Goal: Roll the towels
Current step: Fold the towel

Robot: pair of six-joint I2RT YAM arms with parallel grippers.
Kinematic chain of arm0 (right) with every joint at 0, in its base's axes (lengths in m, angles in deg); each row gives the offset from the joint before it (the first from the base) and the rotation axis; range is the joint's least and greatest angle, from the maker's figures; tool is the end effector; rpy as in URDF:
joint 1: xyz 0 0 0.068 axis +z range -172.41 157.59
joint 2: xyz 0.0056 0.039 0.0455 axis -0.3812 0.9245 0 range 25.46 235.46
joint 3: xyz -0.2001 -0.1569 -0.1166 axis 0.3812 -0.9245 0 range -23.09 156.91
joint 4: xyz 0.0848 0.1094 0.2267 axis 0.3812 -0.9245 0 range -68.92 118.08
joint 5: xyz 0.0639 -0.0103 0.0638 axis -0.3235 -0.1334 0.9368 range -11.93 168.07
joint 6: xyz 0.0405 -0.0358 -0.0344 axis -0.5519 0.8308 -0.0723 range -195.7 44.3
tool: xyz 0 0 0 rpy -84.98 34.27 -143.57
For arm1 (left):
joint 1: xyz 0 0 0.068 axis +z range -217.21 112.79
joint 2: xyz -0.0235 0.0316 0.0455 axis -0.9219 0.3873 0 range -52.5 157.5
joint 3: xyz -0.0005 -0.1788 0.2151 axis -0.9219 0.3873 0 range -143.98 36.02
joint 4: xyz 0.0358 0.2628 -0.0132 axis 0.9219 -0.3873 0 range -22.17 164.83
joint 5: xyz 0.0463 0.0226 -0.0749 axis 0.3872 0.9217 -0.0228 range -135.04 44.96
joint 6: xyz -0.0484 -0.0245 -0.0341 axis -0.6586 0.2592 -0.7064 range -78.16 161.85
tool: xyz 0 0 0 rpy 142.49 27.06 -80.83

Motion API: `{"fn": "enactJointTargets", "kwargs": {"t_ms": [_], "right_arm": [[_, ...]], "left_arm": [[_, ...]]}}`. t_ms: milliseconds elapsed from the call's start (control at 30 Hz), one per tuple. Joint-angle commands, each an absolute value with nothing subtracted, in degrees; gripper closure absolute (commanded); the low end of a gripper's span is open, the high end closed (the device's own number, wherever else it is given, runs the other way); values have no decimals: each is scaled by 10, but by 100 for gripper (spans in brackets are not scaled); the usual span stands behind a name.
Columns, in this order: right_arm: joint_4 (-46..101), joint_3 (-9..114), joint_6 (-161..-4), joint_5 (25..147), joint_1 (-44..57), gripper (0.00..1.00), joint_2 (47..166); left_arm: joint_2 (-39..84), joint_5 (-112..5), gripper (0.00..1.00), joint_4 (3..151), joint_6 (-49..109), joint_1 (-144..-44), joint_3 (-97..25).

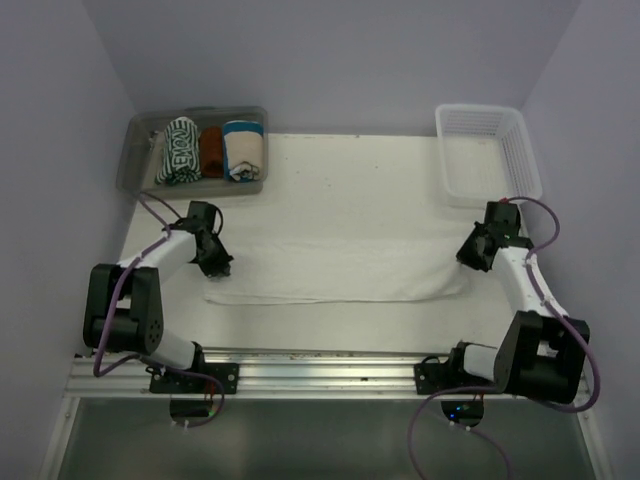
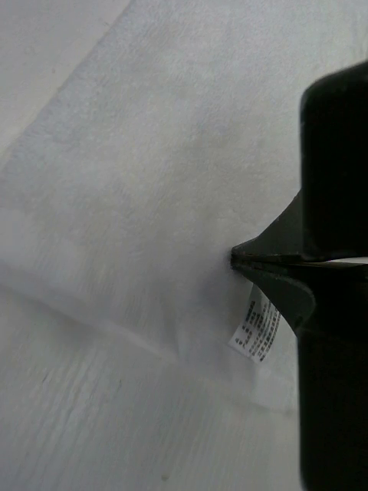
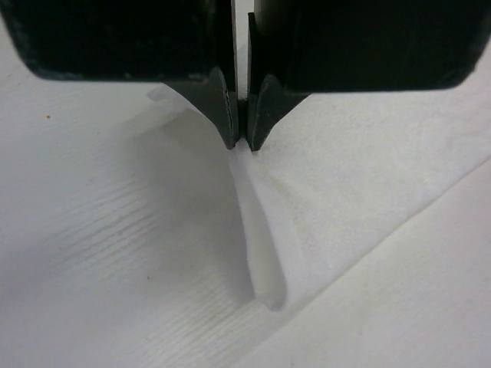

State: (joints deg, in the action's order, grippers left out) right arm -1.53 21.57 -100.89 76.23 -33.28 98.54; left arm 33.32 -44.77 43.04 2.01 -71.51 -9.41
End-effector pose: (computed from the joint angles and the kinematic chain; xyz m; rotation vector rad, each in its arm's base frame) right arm 0.2496 -0.0495 0.2022 0.8109 2.4528 0.0509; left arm 0.2661 -0.0198 0.1503 -0.8698 2.7110 -0.1615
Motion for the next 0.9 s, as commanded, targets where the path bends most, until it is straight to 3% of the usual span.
{"fn": "enactJointTargets", "kwargs": {"t_ms": [0,367,667,867], "right_arm": [[-41,243,-999,779,-309,100,924],[-69,333,-1089,775,-118,100,862],[-35,407,-1152,708,86,100,944],[-14,477,-1173,677,207,100,1038]], "left_arm": [[313,-392,100,415,41,-693,-125],[370,-448,100,491,12,-709,-55],[393,-493,100,524,-56,-833,-49],[367,-499,100,510,-55,-857,-54]]}}
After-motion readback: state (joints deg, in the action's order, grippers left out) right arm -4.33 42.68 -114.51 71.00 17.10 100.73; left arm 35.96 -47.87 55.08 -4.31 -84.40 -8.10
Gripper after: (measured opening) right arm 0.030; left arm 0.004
